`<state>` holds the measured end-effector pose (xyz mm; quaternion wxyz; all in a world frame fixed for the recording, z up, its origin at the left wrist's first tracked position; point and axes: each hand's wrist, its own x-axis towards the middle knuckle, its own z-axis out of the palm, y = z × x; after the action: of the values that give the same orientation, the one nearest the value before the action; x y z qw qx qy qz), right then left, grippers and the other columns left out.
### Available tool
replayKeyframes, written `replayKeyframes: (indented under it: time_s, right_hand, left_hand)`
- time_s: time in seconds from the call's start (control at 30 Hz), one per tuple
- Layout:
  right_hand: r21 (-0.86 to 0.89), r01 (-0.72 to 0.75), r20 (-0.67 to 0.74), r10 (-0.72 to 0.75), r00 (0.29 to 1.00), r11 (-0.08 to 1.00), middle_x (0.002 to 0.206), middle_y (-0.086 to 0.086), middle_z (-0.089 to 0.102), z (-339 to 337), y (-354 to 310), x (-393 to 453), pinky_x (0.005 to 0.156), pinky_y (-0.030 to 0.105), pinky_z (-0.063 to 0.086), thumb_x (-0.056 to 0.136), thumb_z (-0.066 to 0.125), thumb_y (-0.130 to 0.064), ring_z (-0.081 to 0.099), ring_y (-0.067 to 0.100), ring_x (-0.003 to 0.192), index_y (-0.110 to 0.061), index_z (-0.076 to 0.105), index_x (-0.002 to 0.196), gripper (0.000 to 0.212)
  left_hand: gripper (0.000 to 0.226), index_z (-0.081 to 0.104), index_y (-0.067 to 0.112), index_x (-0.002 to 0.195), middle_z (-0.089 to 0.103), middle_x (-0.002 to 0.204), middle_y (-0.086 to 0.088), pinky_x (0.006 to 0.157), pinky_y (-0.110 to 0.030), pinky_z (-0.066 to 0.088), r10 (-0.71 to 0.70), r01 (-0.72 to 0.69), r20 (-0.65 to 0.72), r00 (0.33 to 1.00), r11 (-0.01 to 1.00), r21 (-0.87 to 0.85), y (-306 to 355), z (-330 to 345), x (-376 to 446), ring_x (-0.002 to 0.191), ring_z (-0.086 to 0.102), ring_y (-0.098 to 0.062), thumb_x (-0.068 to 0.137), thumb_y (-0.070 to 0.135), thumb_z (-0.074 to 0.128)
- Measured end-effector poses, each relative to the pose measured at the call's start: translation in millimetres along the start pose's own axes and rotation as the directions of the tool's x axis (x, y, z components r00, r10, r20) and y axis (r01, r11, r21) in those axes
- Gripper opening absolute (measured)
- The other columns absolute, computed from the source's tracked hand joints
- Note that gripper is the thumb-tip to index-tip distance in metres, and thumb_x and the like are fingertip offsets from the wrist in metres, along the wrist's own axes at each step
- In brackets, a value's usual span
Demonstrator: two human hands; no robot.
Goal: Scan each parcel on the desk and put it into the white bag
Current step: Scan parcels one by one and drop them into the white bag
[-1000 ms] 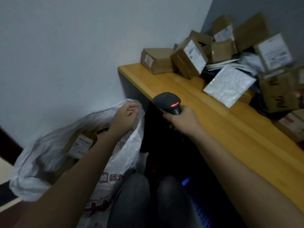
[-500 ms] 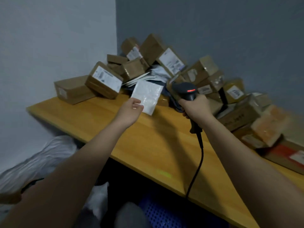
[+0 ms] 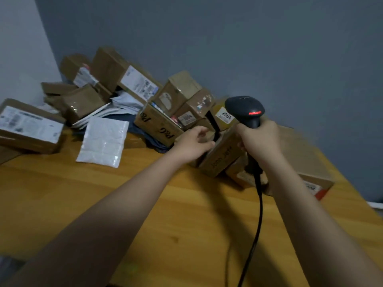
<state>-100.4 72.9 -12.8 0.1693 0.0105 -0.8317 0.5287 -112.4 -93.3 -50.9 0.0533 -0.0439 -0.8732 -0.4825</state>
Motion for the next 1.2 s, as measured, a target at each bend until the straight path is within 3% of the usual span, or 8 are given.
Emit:
replayKeyframes:
  time_s: [0.07,0.27,0.43,0.67,0.83,0.97,1.13,1.2]
  right_hand:
    - [0.045,-0.037,-0.042,0.039,0.998,0.998,0.069,0.011,0.063,-18,14,1,0.068,0.049,0.056,0.081,0.065,-0.020,0.067,0.039,0.074,-0.016,0.059,0.075,0.010]
    - [0.110,-0.097,-0.041,0.102,0.994,0.989,0.063,0.008,0.058,-49,42,-7,0.059,0.037,0.046,0.084,0.066,-0.015,0.058,0.025,0.059,-0.012,0.059,0.073,0.013]
    - [0.124,-0.111,-0.016,0.113,0.993,0.986,0.058,0.006,0.057,-56,59,-17,0.058,0.036,0.047,0.083,0.067,-0.016,0.056,0.023,0.055,-0.012,0.058,0.074,0.013]
    - [0.187,-0.096,0.055,0.087,0.995,0.978,0.064,0.007,0.061,-53,60,-34,0.061,0.039,0.051,0.083,0.069,-0.020,0.060,0.023,0.060,-0.013,0.061,0.080,0.011]
    - [0.241,-0.120,0.170,0.080,0.982,0.963,0.068,0.011,0.062,-30,46,-53,0.059,0.036,0.051,0.084,0.070,-0.016,0.061,0.024,0.060,-0.009,0.062,0.083,0.011]
    - [0.270,-0.127,0.228,0.065,0.971,0.954,0.067,0.010,0.061,-7,34,-69,0.055,0.033,0.051,0.084,0.070,-0.014,0.059,0.022,0.057,-0.004,0.063,0.086,0.013]
    - [0.192,-0.114,0.437,0.020,0.899,0.975,0.079,0.009,0.066,38,11,-94,0.054,0.027,0.049,0.086,0.071,-0.018,0.061,0.017,0.059,-0.007,0.063,0.097,0.017]
    - [0.180,-0.139,0.501,0.031,0.865,0.974,0.080,0.010,0.066,58,3,-105,0.053,0.028,0.049,0.086,0.071,-0.017,0.060,0.018,0.059,-0.009,0.062,0.097,0.016]
  left_hand:
    - [0.066,0.034,0.023,0.146,0.040,0.149,-0.003,0.107,-0.035,0.038,0.034,-0.034,0.048,0.998,0.999,0.009,11,21,6,0.136,0.039,-0.019,0.089,0.029,0.067]
    - [0.083,0.015,0.043,0.149,0.001,0.158,0.007,0.112,-0.050,0.031,0.088,-0.104,0.084,0.993,0.971,0.215,34,64,11,0.144,0.015,-0.030,0.086,0.014,0.062]
    - [0.065,0.030,0.038,0.141,0.016,0.154,0.003,0.101,-0.046,0.036,0.118,-0.118,0.025,0.993,0.909,0.401,41,71,0,0.139,0.023,-0.029,0.084,0.024,0.059]
    - [0.048,0.040,0.019,0.113,0.039,0.121,0.001,0.081,-0.033,0.045,0.272,-0.136,-0.315,0.909,0.910,0.393,15,45,-45,0.111,0.049,-0.020,0.082,0.041,0.070]
    - [0.074,0.030,0.023,0.140,0.034,0.136,0.002,0.095,-0.026,0.038,0.116,-0.068,-0.360,0.926,0.987,0.143,-10,12,-89,0.120,0.038,-0.009,0.081,0.031,0.074]
    - [0.079,0.032,0.021,0.146,0.033,0.129,0.006,0.099,-0.016,0.031,0.177,-0.079,-0.338,0.924,0.955,0.285,-42,-34,-136,0.116,0.034,0.000,0.080,0.025,0.076]
    - [0.076,0.043,0.024,0.137,0.037,0.125,0.007,0.094,-0.029,0.042,0.344,-0.197,-0.107,0.933,0.736,0.648,-93,-89,-196,0.120,0.036,-0.012,0.071,0.013,0.080]
    - [0.064,0.050,0.024,0.129,0.041,0.127,0.006,0.096,-0.032,0.044,0.293,-0.190,-0.052,0.955,0.735,0.651,-116,-105,-220,0.121,0.039,-0.013,0.074,0.014,0.079]
